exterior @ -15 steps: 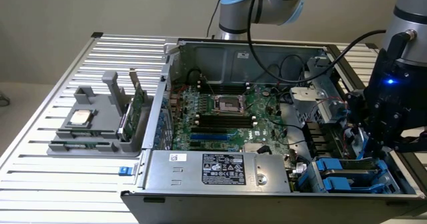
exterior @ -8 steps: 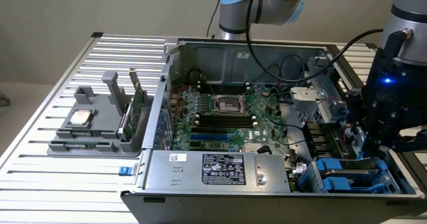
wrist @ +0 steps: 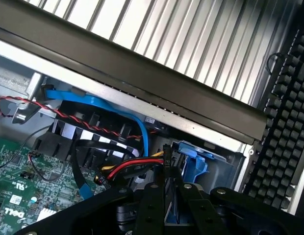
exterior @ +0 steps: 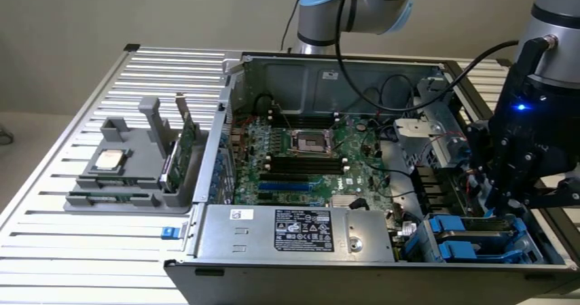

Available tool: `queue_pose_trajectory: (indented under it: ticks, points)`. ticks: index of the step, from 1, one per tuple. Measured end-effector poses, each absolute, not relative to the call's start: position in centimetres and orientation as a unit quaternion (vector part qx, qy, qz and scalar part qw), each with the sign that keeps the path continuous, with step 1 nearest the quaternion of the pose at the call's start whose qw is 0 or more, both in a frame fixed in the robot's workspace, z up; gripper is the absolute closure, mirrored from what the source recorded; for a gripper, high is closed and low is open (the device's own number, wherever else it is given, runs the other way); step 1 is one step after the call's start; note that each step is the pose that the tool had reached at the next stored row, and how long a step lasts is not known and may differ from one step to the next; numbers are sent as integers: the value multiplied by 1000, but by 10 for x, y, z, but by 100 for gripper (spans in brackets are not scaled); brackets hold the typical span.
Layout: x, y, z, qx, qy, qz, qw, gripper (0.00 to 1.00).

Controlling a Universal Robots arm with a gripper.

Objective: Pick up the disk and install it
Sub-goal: 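Insert the first disk wire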

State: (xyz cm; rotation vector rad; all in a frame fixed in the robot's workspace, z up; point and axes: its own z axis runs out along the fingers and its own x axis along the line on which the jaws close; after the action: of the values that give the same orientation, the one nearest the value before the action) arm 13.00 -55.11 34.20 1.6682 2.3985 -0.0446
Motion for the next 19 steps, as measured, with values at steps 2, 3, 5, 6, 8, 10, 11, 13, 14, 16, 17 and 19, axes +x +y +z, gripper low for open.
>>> queue_pose_trajectory:
  ticks: [2,3,5,6,8,10,11,13,14,16,17,19]
  points:
    - [130,-551,342,577,810,-19,106,83]
    - [130,-551,342,581,807,-21,103,83]
    - [130,-551,342,591,800,-25,99,83]
    - [130,-551,342,595,797,-27,97,83]
    - [130,-551,342,606,790,-30,94,83]
    - [130,-551,342,618,780,-33,93,83]
    - [130,-551,341,624,775,-34,92,83]
    - [130,-551,341,638,764,-35,91,83]
    - [130,-551,341,644,758,-36,91,83]
    - [130,-551,340,658,747,-38,90,83]
    - [130,-551,339,664,741,-39,90,83]
    - [130,-551,338,678,728,-40,89,83]
